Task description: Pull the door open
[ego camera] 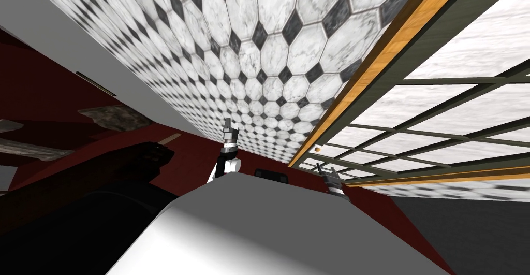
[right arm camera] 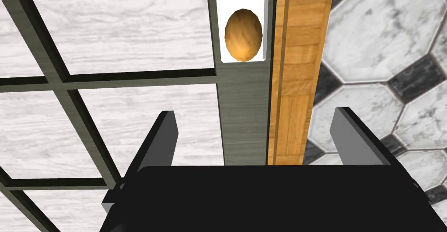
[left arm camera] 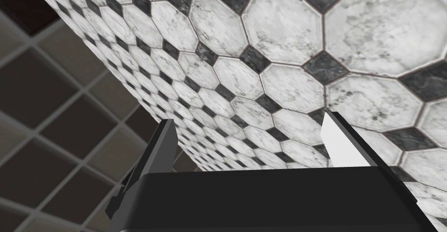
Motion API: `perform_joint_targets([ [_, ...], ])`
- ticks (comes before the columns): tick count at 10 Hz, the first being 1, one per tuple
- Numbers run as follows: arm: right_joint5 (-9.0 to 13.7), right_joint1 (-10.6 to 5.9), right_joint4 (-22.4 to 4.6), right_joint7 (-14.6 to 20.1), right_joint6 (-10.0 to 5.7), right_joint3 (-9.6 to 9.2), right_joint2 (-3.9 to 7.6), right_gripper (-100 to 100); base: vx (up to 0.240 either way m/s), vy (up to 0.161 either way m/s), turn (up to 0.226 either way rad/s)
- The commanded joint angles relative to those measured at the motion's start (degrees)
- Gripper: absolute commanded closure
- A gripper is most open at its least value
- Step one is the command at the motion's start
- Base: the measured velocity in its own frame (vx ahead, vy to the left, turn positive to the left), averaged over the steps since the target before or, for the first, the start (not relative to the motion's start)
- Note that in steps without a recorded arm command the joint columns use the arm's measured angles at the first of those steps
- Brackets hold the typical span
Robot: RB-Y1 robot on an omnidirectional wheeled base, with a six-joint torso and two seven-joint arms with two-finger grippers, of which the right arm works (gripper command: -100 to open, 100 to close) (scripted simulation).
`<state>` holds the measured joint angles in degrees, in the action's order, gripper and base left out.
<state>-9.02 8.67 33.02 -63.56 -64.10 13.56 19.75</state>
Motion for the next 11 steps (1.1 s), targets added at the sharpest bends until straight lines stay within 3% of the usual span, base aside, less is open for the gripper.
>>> perform_joint_targets([
  [1, 0.57, -1.36, -0.38, -0.96, 1.47, 0.85, -0.49, -100, 0.129, -0.025, 0.224],
  [5, 1.58, -3.76, -1.05, -2.66, 4.07, 2.36, -1.37, -100, 0.189, -0.077, 0.134],
  [6, 1.43, -3.67, -1.53, -2.34, 3.21, 2.12, -1.12, -100, 0.085, -0.044, 0.034],
  [7, 1.43, -3.67, -1.53, -2.34, 3.21, 2.12, -1.12, 100, -0.007, 0.004, -0.025],
  [11, 1.43, -3.67, -1.53, -2.34, 3.21, 2.12, -1.12, 100, -0.021, 0.009, -0.001],
])
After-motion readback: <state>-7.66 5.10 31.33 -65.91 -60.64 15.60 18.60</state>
